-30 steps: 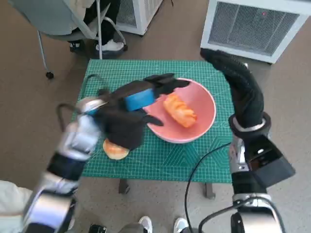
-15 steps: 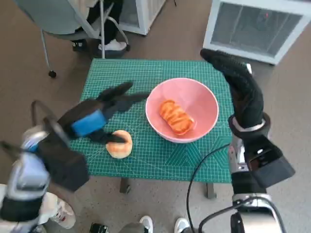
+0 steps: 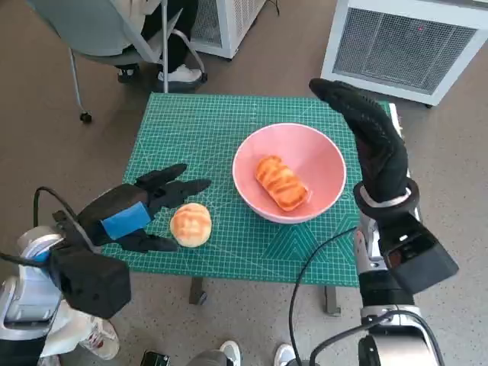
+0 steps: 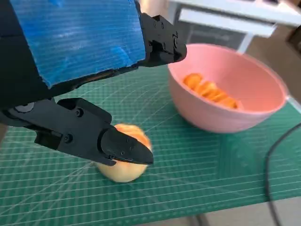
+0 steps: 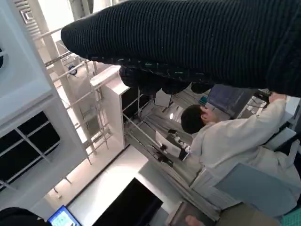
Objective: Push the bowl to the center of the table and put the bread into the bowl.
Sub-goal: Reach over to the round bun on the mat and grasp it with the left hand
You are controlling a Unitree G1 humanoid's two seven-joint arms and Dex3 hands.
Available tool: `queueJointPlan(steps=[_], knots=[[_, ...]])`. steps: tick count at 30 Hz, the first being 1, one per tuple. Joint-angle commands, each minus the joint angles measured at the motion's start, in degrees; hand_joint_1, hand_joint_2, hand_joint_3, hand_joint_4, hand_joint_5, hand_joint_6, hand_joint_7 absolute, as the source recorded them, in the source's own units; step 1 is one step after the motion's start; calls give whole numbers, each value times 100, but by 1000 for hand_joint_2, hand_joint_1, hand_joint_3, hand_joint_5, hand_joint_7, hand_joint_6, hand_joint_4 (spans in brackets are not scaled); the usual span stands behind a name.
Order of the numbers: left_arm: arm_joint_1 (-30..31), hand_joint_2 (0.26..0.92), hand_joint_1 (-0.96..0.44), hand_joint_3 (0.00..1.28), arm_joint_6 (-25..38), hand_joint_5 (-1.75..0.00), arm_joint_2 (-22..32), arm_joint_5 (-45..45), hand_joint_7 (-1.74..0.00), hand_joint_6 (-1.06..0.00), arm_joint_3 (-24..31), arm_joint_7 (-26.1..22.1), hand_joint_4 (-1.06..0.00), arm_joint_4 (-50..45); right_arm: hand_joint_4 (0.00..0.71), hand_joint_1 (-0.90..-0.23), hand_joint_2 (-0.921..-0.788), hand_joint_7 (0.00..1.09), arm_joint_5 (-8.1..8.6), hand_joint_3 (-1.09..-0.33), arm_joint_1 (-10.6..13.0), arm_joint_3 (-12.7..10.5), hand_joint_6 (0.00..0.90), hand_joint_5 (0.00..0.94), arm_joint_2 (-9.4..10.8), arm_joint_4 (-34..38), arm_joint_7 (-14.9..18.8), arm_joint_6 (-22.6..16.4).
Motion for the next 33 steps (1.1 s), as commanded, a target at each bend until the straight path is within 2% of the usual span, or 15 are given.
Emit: queueJointPlan(steps=[1, 8, 25, 30, 33], knots=[[-93, 865, -209, 0, 74, -4, -48, 253, -54, -283, -243, 79, -112, 207, 285, -589, -921, 781, 101, -780, 85, -7, -1, 153, 15, 33, 52, 118], [-314, 858, -196, 3, 94, -2, -236, 481, -40, -278, -613, 153, -113, 730, 282, -597, -921, 789, 122, -774, 113, 2, -1, 160, -1, -40, 85, 159], [-865, 861, -100, 4, 228, -4, -675, 1159, -22, -282, -1387, 436, -124, 2420, 275, -588, -921, 786, 47, -773, 124, -35, -1, 174, -102, -52, 85, 101], [-930, 873, -83, 9, 210, -33, -672, 1262, -50, -344, -1504, 464, -196, 2748, 268, -586, -921, 779, -2, -772, 139, -36, -1, 174, -133, -65, 60, 73], [-972, 889, -77, 12, 156, -44, -628, 1408, -88, -424, -1573, 580, -291, 2865, 267, -584, -921, 778, -11, -774, 139, -33, -1, 176, -150, -65, 56, 64]])
